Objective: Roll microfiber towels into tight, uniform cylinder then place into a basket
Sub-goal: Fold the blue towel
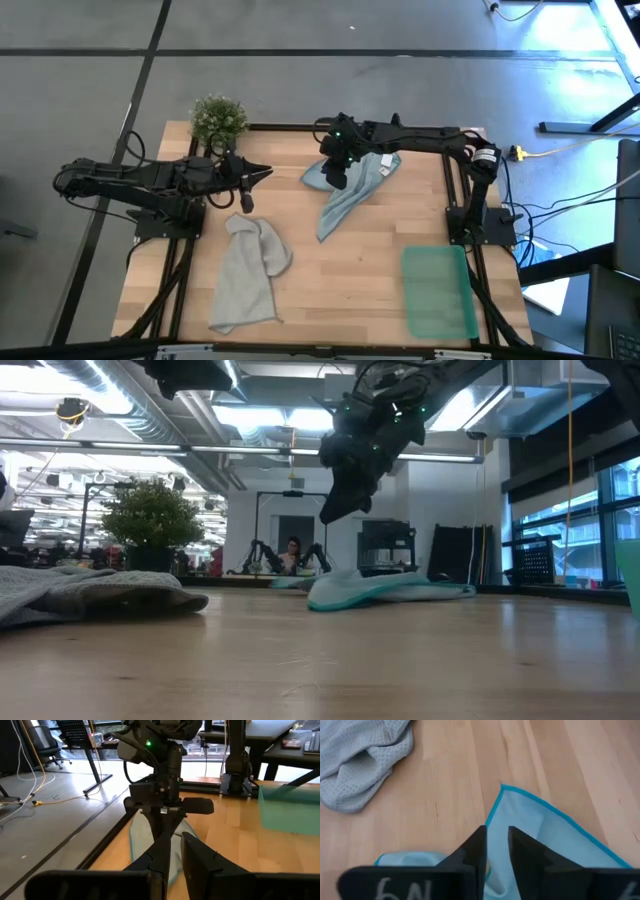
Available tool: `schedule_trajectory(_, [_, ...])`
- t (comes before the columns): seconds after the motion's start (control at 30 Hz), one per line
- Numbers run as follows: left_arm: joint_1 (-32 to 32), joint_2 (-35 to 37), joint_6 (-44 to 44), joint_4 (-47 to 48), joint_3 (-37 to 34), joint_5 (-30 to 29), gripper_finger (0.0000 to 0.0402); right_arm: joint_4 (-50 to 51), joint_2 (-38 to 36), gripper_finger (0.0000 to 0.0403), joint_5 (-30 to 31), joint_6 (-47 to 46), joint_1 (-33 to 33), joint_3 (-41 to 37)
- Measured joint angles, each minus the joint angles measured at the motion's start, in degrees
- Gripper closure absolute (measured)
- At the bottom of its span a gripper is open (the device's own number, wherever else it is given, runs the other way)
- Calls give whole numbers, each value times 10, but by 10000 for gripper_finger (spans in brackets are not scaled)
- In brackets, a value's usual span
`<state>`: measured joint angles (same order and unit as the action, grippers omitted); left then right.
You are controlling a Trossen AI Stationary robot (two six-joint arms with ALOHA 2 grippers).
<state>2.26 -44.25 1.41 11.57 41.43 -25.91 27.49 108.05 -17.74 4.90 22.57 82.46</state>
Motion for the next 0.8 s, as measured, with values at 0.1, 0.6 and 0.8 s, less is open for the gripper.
schedule_trajectory(0.1, [0, 0, 0, -1, 0, 0, 360, 1, 0, 301, 0, 1, 0, 1])
schedule_trajectory(0.6, [0, 0, -5, -53, 0, 0, 360, 221, 0, 289, -39, 120, -38, 120])
schedule_trajectory(0.8, [-3, -6, -6, -16, 45, -5, 360, 283, -14, 289, 31, 132, -58, 179])
